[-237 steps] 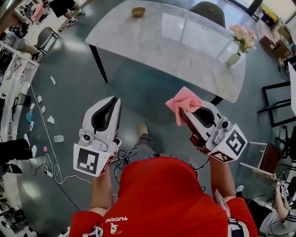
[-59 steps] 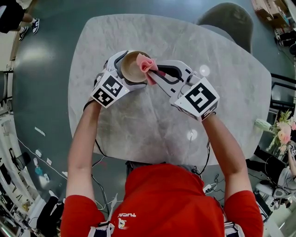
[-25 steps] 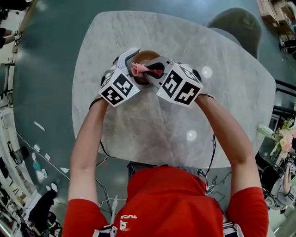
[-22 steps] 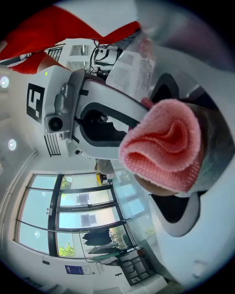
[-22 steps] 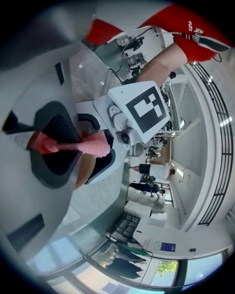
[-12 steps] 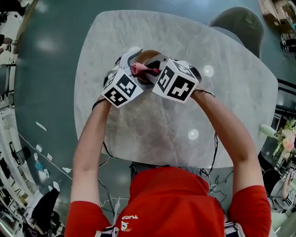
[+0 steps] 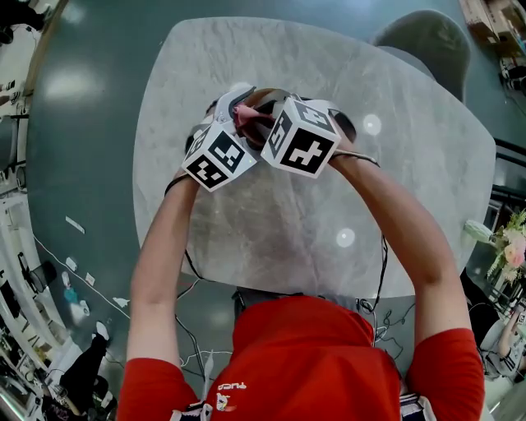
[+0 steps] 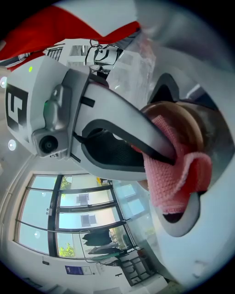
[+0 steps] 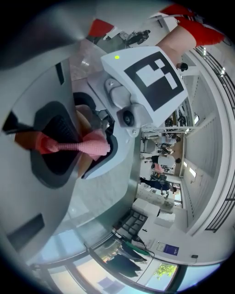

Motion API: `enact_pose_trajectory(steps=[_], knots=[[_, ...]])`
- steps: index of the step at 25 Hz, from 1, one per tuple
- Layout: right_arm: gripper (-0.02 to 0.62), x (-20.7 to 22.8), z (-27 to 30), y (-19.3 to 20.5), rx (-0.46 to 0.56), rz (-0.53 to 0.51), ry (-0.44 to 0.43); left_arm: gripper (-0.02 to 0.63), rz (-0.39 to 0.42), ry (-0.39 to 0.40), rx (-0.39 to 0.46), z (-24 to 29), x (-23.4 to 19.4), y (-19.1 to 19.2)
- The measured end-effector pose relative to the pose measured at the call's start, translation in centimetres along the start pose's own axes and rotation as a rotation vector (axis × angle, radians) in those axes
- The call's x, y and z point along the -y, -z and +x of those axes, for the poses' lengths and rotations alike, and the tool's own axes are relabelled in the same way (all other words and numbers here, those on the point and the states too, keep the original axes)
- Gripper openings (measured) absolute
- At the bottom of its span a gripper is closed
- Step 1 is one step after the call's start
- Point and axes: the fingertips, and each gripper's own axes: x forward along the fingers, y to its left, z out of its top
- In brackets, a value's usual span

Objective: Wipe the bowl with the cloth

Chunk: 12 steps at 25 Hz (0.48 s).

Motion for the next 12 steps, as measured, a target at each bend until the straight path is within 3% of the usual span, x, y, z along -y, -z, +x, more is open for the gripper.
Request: enact_pose_trajectory(steps=[12], knots=[[0.021, 3.8, -1.8, 1.8, -0.042, 0.044, 0.165, 0.583, 0.003, 0.003, -0.002, 0.0, 0.0, -0.1]])
